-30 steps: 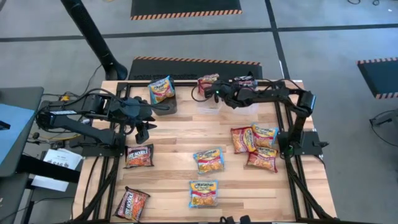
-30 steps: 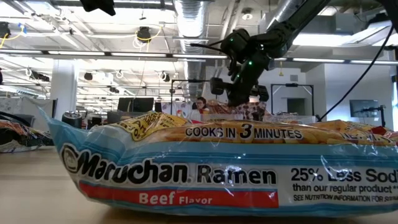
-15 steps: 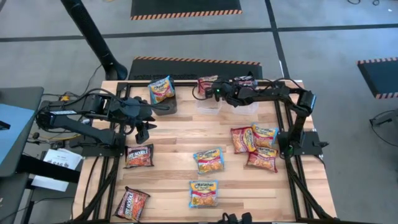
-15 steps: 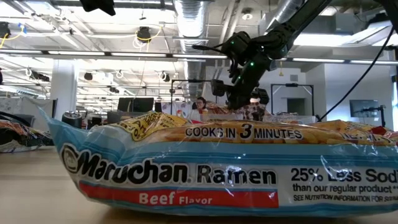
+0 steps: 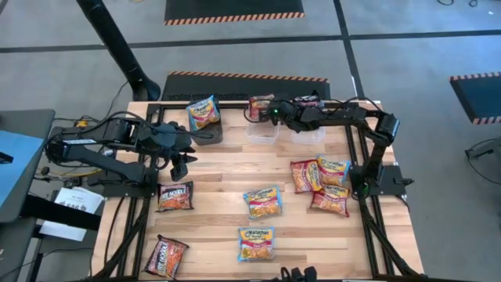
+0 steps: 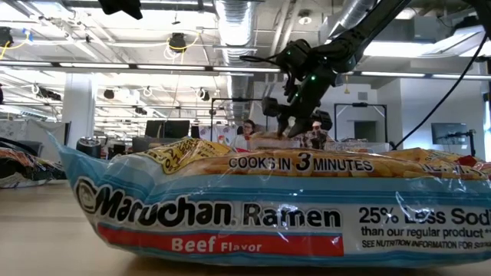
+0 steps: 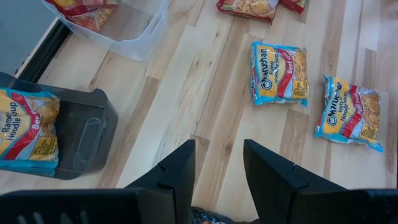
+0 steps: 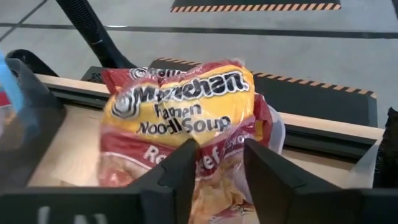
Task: Sort Maruchan noodles
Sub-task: Put the red noodle pack into the left transparent bin, then put the blue noodle pack into the black bin
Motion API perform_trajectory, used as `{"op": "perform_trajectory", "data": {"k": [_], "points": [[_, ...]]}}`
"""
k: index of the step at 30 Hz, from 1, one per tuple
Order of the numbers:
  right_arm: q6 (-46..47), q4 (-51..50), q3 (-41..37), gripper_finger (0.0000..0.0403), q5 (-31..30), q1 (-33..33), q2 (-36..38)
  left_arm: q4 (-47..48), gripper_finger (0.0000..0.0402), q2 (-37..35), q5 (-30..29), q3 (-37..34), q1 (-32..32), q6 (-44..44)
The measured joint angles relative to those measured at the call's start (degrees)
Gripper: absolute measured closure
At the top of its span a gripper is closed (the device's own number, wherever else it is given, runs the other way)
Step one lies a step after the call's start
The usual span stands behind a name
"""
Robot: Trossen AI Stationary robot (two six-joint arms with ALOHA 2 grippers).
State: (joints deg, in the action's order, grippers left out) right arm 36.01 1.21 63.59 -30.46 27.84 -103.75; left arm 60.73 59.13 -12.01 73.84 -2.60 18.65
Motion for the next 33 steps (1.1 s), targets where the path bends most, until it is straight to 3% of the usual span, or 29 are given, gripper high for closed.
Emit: {"op": "perform_trajectory", "data": {"k": [9,21,27,33], "points": [[1.9,-2.2,0.0,0.0199,4.5,-0.2,0.5,0.0,0.0280,0.0,0.0,0.0,0.0,0.0],[1.0,-3.2,0.0,0.0219,10.0,-0.2,1.8,0.1,0.0280,0.0,0.0,0.0,0.0,0.0],[-4.8,-6.3,0.0,0.0227,10.9,-0.2,7.6,0.4,0.0280,0.0,-0.4,0.0,0.0,0.0],[-12.5,-8.9,0.0,0.0225,16.9,-0.5,14.7,0.4,0.0280,0.0,-0.5,0.0,0.0,0.0]]}}
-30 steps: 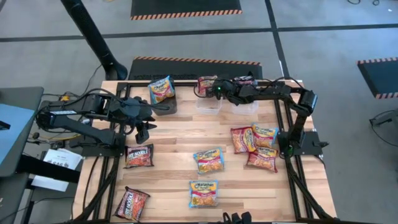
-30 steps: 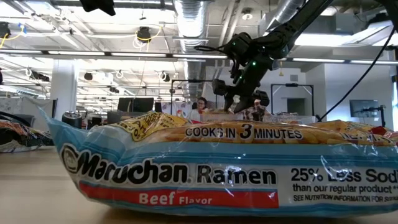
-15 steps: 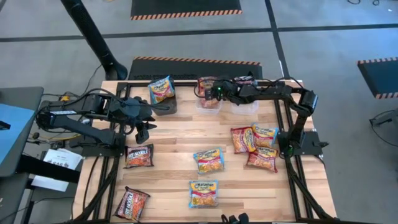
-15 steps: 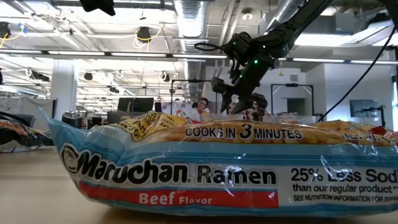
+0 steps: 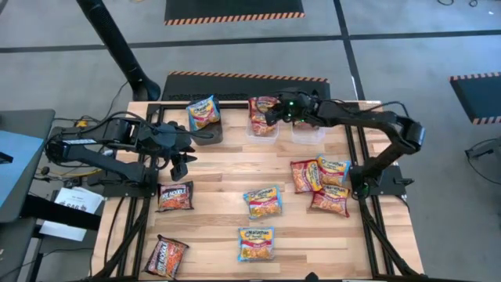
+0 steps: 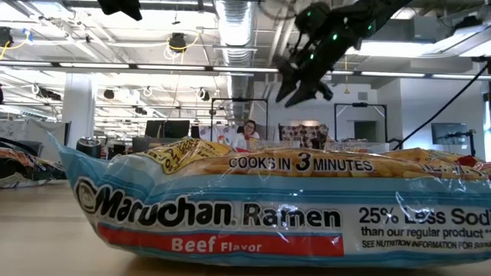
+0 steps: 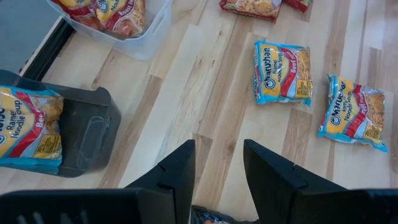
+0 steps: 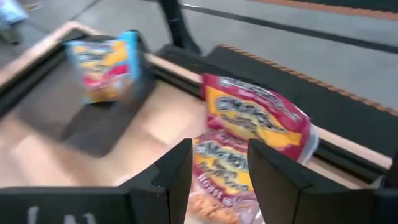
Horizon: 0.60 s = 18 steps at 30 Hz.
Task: Sort Maruchan noodles
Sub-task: Put the blue noodle pack into the black bin
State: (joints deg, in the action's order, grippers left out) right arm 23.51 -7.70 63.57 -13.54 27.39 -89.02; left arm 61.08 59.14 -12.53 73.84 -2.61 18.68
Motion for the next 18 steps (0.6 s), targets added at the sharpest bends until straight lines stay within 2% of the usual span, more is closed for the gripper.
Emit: {"op": "perform_trajectory", "data": {"k": [6,10,15,18], "points": [[-5.5,-2.2,0.0,0.0223,12.7,0.0,5.1,0.0,0.0280,0.0,0.0,0.0,0.0,0.0],[-5.6,-4.3,0.0,0.0212,22.6,-0.6,7.7,0.0,0.0280,0.0,0.0,0.0,0.0,0.0],[-4.6,-5.8,0.0,0.0186,32.6,-4.7,9.5,0.0,0.0280,0.0,0.0,0.0,0.0,0.0],[-1.5,-5.8,0.0,0.0172,36.3,-8.3,10.2,0.0,0.0280,0.0,0.0,0.0,0.0,0.0]]}}
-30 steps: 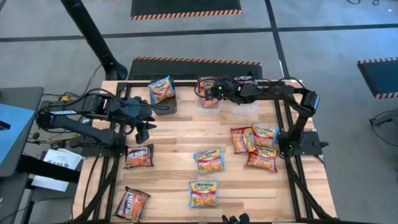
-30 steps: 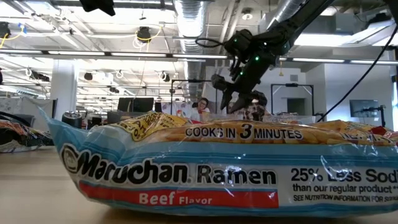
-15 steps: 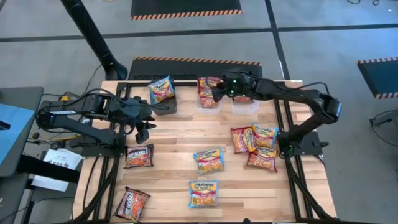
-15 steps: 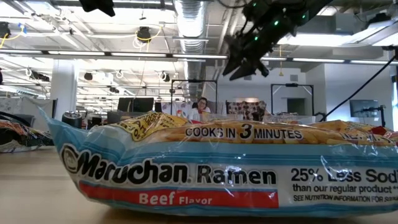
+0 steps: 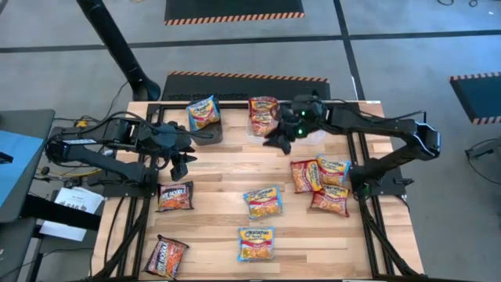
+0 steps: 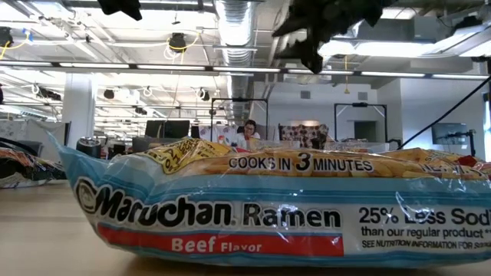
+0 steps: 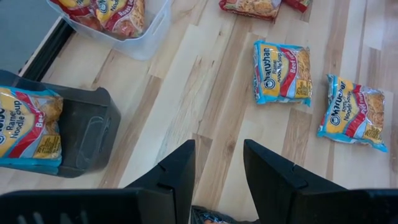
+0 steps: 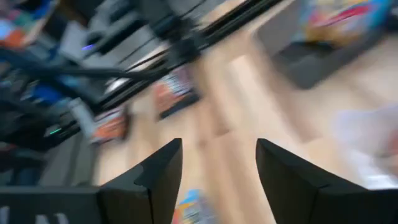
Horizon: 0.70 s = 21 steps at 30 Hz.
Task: Sort Maruchan noodles
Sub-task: Put the blue noodle pack into the black bin
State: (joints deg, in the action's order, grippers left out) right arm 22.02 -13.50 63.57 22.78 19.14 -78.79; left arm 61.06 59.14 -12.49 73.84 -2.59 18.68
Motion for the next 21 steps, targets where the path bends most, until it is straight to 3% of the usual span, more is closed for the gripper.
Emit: {"op": "perform_trajectory", "data": {"k": [9,21], "points": [[6.4,0.2,0.0,0.0168,1.6,-10.5,0.6,0.0,0.0280,0.0,0.0,0.0,0.0,0.0],[6.6,4.6,0.0,0.0168,1.5,-21.4,-0.5,0.0,0.0280,0.0,0.0,0.0,0.0,-1.0]]}}
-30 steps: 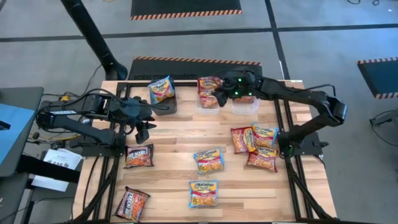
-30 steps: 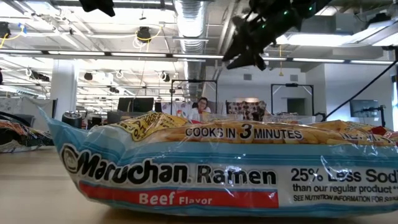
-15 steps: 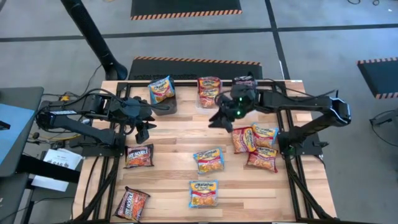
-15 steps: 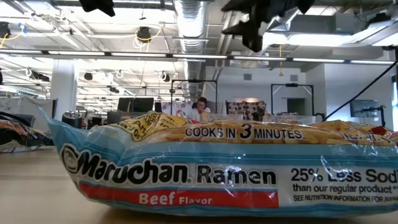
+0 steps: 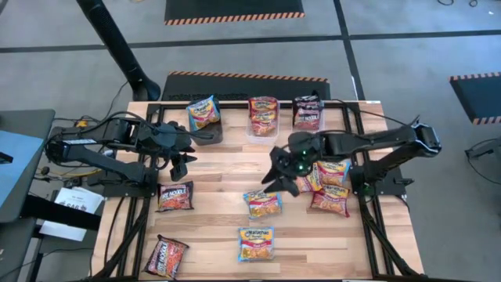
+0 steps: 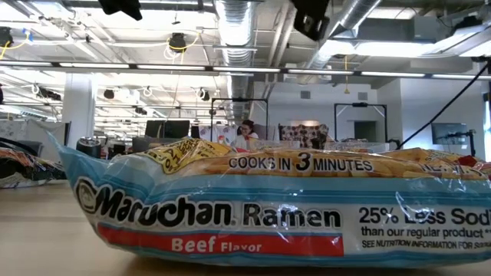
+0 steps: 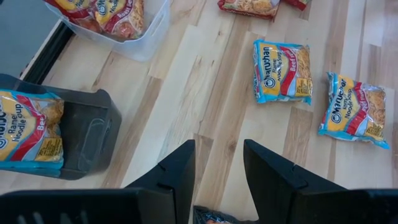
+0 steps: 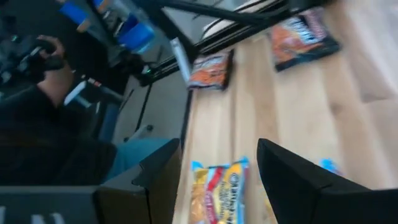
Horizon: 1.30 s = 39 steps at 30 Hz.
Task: Sort Maruchan noodles
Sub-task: Put the blue noodle pack into the black bin
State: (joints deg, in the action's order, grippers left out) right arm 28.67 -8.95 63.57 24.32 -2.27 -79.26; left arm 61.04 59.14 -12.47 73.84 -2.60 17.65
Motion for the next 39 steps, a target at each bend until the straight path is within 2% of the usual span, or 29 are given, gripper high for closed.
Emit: {"op": "perform_trajectory", "data": {"k": [8,13,17,23,27,32,39], "points": [[0.6,18.2,0.2,0.0168,-0.4,-5.4,-4.4,0.0,0.0280,0.0,0.0,0.0,0.0,0.0],[0.3,19.3,0.2,0.0168,-0.2,-7.6,-5.4,0.0,0.0280,0.0,0.0,0.0,0.0,0.1],[-4.6,14.0,-0.1,0.0168,-1.0,-9.2,-5.2,0.0,0.0280,0.0,0.0,0.0,0.0,0.1],[-13.2,6.0,0.1,0.0168,-5.9,-11.0,-5.2,0.0,0.0280,0.0,0.0,0.0,0.0,0.3],[-18.3,-2.8,3.2,0.0168,-9.0,-11.7,-5.2,-0.1,0.0280,0.0,0.1,0.0,0.0,1.4],[-27.1,-12.3,7.8,0.0168,-15.5,-13.0,-5.2,-0.1,0.0280,0.0,0.1,0.0,0.0,1.7],[-35.2,-18.6,8.4,0.0168,-22.8,-13.3,-6.1,-0.1,0.0280,0.0,0.1,0.0,0.0,1.7]]}}
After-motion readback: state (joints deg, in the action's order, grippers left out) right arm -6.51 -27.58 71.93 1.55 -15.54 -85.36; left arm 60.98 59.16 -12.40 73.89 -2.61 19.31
